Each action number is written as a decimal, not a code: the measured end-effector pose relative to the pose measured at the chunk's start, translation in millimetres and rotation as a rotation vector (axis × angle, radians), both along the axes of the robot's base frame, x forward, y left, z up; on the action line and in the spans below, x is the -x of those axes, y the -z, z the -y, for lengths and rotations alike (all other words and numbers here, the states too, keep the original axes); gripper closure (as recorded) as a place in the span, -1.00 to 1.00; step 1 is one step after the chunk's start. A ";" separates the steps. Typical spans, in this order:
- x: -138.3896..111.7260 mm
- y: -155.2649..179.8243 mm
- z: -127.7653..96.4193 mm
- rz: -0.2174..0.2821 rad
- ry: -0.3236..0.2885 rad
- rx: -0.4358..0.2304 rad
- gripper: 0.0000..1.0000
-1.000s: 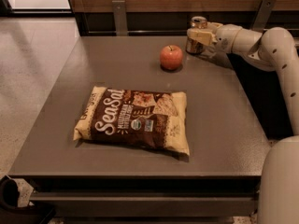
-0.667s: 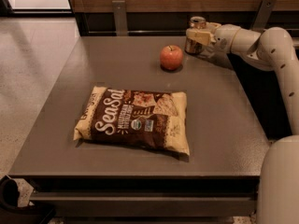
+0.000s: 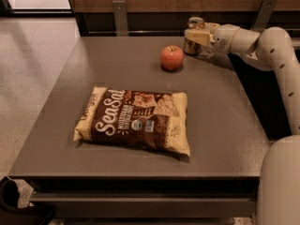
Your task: Move orange can near brown chip bag
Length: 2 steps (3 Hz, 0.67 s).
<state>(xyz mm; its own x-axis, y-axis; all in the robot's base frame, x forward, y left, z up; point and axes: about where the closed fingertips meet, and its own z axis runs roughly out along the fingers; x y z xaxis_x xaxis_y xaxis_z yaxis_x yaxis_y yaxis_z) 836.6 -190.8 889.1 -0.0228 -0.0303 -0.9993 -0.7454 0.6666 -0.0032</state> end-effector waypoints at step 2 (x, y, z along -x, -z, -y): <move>42.8 -63.2 73.0 0.063 0.146 -0.006 1.00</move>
Offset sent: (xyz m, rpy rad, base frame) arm -0.0632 -0.1075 0.0798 0.0104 -0.0845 -0.2129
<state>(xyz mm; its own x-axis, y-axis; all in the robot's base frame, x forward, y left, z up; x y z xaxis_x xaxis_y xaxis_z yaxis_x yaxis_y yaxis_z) 793.8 -263.8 952.3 0.0359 -0.0253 -0.9990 -0.6387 0.7682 -0.0424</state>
